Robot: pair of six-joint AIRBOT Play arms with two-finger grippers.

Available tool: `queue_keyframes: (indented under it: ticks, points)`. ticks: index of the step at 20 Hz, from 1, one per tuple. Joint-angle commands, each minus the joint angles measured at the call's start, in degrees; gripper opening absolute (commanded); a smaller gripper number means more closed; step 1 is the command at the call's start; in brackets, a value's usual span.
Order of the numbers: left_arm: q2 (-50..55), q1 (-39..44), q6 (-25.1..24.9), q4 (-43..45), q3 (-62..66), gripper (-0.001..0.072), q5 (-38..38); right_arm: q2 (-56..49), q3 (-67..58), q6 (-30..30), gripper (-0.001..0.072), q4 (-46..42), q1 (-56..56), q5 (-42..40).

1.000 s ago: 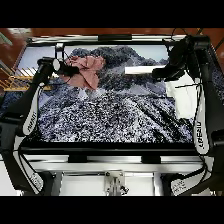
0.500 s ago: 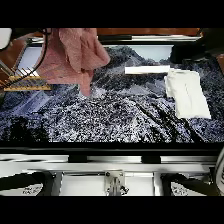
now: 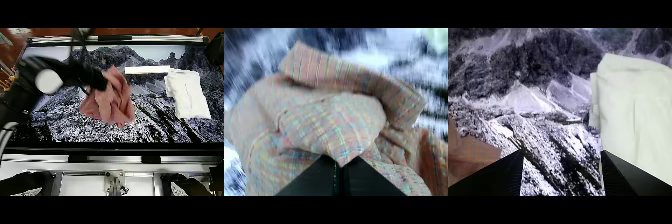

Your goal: Fold the shirts.

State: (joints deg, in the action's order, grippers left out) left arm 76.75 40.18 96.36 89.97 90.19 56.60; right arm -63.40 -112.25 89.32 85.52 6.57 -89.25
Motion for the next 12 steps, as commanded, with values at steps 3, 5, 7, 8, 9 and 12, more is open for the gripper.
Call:
queue_keyframes:
  ticks: [3, 5, 7, 8, 9, 12]
  points:
    - [-0.2, 5.3, 15.4, 0.0, -21.6, 0.0625, -5.7, -0.2, 5.7, 1.7, 0.0586, 5.1, 0.0, -3.2]
    - [-0.7, 1.8, 15.1, 1.1, -20.1, 0.0720, -0.8, -1.8, 10.1, 4.1, 0.0676, 9.6, 0.0, -3.4]
    - [-2.1, -4.7, 12.1, 1.3, -18.3, 0.0720, 4.7, -4.3, 14.9, 5.3, 0.0676, 11.0, 0.0, -3.4]
    - [-3.1, -8.5, 9.7, 1.0, -18.2, 0.0720, 7.8, -5.8, 17.2, 5.9, 0.0676, 10.8, 0.0, -3.5]
    - [-3.8, -11.9, 7.9, 0.4, -18.2, 0.0720, 11.1, -7.4, 19.8, 6.5, 0.0676, 11.5, -0.6, -3.4]
    - [-4.8, -20.8, 0.9, -6.5, -21.5, 0.0720, 17.4, -12.2, 26.6, 7.6, 0.0676, 20.5, -5.0, -1.3]
